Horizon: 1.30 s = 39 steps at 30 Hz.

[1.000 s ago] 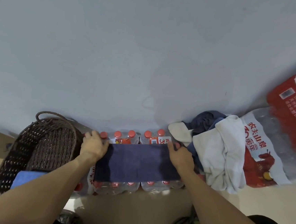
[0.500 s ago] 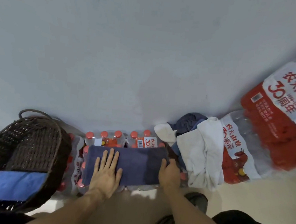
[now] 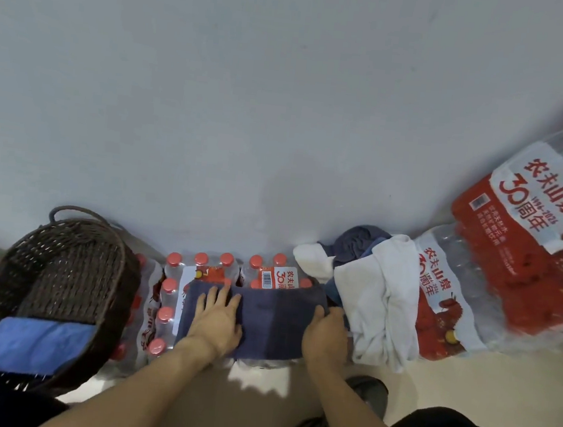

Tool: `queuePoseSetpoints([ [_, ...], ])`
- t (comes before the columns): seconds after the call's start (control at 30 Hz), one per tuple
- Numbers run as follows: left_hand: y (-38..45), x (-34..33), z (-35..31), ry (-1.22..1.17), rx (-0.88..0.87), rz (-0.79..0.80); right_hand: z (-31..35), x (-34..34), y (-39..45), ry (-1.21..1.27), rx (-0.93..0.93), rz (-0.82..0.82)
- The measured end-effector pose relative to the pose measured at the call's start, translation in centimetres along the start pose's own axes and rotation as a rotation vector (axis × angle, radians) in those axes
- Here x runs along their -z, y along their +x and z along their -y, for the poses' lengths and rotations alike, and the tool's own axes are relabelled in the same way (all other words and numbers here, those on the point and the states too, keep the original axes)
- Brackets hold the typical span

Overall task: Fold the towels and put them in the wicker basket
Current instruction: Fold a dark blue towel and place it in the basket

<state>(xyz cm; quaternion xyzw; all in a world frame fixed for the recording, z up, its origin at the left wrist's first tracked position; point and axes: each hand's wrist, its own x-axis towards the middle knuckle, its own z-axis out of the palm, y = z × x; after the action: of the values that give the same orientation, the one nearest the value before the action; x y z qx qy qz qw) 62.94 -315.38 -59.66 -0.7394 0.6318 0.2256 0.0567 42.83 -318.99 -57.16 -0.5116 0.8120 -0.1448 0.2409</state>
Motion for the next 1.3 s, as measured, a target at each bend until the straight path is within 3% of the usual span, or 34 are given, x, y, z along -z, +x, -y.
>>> queuePoseSetpoints([
  [0.07,0.3,2.1,-0.9,-0.167,0.006,-0.084,1.9,0.0,-1.2,0.040,0.058,0.022],
  [0.1,0.4,3.1,-1.2,-0.398,0.038,-0.099,2.8,-0.2,-1.8,0.022,0.105,0.036],
  [0.2,0.2,5.2,-1.9,-1.185,0.148,0.210,4.9,-1.0,-3.9,0.015,0.225,0.137],
  [0.27,0.3,5.6,-1.6,-1.410,0.128,0.393,5.8,-1.9,-5.3,0.159,0.326,0.270],
  [0.33,0.1,5.6,-1.1,-1.487,0.140,0.387,6.5,-2.3,-6.2,0.247,0.426,0.393],
  [0.43,0.1,4.3,0.3,-1.393,0.264,0.133,7.5,-2.7,-6.8,0.405,0.341,0.714],
  [0.47,0.1,3.7,1.0,-1.370,0.316,0.068,7.6,-3.0,-6.9,0.436,0.301,0.727],
  [0.57,0.4,2.8,3.1,-1.297,0.448,-0.021,7.0,-4.1,-6.4,0.342,0.359,0.429],
  [0.63,0.5,2.5,3.9,-1.166,0.501,-0.055,6.5,-4.5,-6.3,0.188,0.466,0.362],
  [0.83,0.9,1.3,4.9,-0.931,0.546,-0.040,5.8,-6.9,-7.1,-0.140,0.651,0.545],
  [0.97,0.7,1.0,5.5,-0.856,0.504,-0.072,5.6,-8.1,-7.5,-0.169,0.668,0.555],
  [1.17,-0.4,0.4,7.4,-0.621,0.435,-0.276,6.0,-8.9,-7.6,-0.272,0.705,0.616],
  [1.3,-1.0,0.2,7.6,-0.512,0.470,-0.152,5.9,-9.2,-7.5,-0.293,0.699,0.652],
])
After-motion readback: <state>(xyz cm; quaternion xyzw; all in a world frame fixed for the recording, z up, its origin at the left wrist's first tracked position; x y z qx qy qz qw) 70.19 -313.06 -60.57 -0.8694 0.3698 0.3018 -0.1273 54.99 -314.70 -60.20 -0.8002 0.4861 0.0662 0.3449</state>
